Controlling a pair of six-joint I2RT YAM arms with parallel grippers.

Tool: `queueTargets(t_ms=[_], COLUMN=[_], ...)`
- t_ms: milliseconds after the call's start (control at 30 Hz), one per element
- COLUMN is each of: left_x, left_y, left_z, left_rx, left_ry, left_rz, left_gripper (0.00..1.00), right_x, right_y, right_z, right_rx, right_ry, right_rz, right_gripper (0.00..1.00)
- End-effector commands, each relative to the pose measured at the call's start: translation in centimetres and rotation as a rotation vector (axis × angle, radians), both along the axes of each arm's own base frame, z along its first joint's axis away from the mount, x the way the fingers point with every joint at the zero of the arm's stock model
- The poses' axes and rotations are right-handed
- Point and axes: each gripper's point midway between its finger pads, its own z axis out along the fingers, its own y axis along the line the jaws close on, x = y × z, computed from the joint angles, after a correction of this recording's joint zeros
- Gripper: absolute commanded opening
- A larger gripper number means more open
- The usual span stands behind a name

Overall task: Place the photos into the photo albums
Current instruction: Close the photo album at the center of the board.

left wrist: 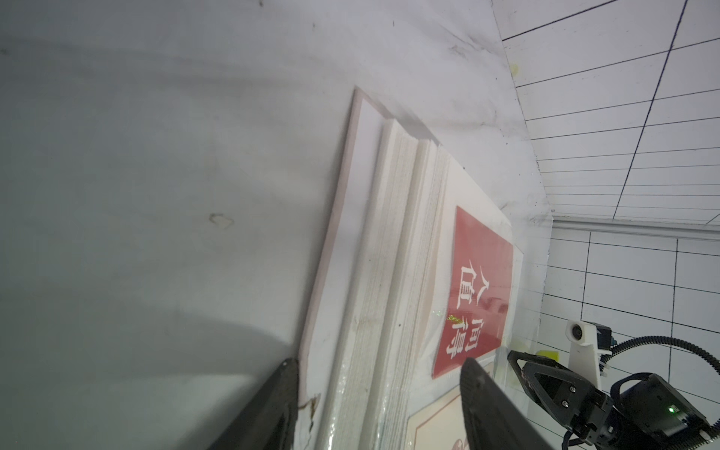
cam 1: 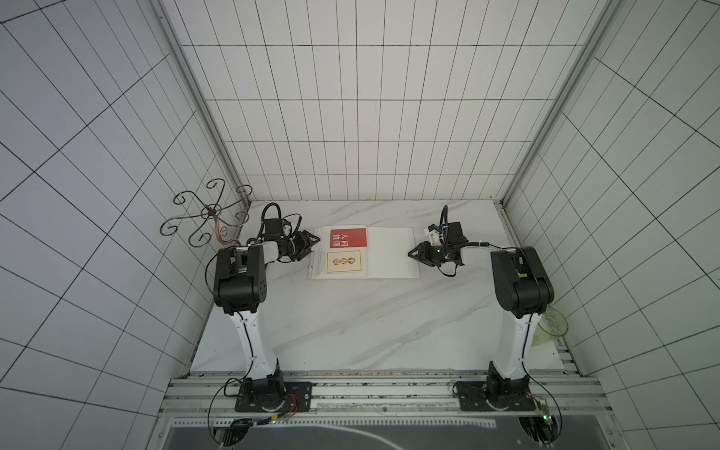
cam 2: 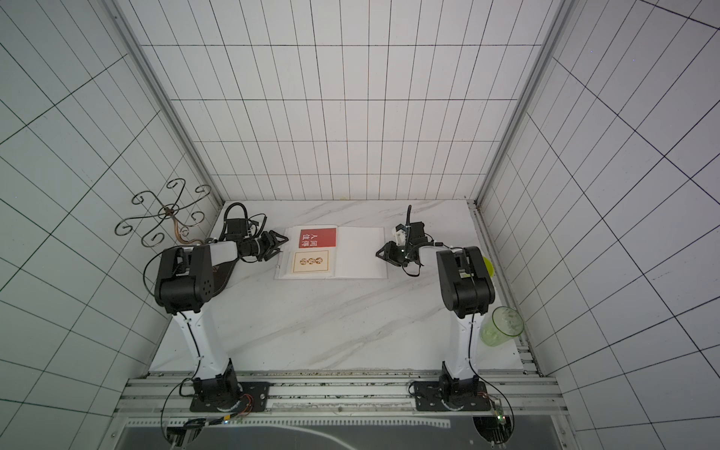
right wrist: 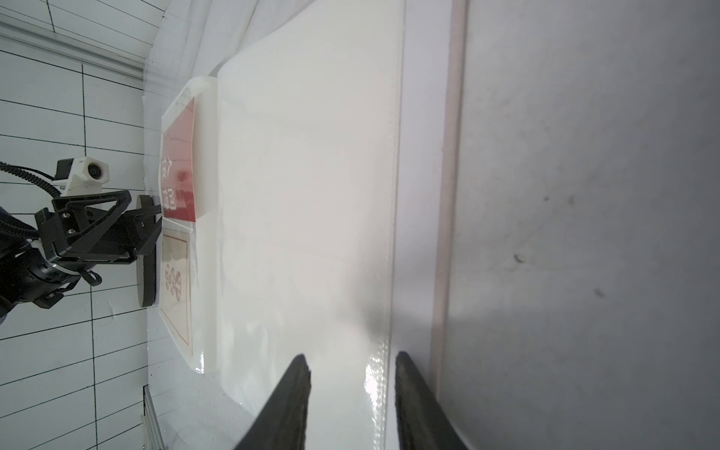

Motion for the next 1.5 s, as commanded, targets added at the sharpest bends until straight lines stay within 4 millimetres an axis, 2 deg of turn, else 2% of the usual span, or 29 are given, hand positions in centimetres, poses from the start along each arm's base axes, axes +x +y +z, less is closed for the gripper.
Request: queueTargets(t_ms=[0, 600, 800, 967, 1067, 1200, 1333, 1467], left_x=[-1.6, -1.1, -1.4, -2.5, -3.5, -5.3, -7.1, -8.0], left_y=[-3.2, -4.8, -6.0, -9.5, -12.8, -18.1, -23.0, -26.4], left_z=[1.4, 6.6, 9.9, 12.8, 13.9, 15.1, 15.4, 14.3], left_rx=[-0.113, -0.206, -0.237, -0.259, -0.280, -0.302, -0.307, -0.313], left_ry=[0.011, -0.156, -0.221, -0.277, -0.294, -0.309, -0.313, -0.287], left_rz=[-0.110, -0.227, -0.274, -0.364, -0.432, -0.542, -0.635, -0.689], left_gripper=[0.65, 0.60, 0.60, 0.60, 0.61, 0.62, 0.64, 0.64], right_x=[-5.0, -5.1, -5.2, -5.3, -5.5, -5.6, -5.5, -5.2], right_y=[-0.9, -0.3, -0.1, -0.1, -0.2, -0.2, -0.4, -1.1], right_z=[-5.6, -6.1, -6.0, -5.9, -5.7, -5.5, -5.1, -4.0], right_rx=[-0.069, -0.067, -0.073, -0.072, -0.076, -0.072, -0.079, -0.099], right_ry=[0.222, 0.236, 0.235, 0.232, 0.228, 0.222, 0.205, 0.172], right_rz=[0.008, 0.032, 0.043, 0.045, 0.042, 0.040, 0.027, 0.000], right_gripper=[0.38, 0.37, 0.36, 0.36, 0.36, 0.36, 0.36, 0.36])
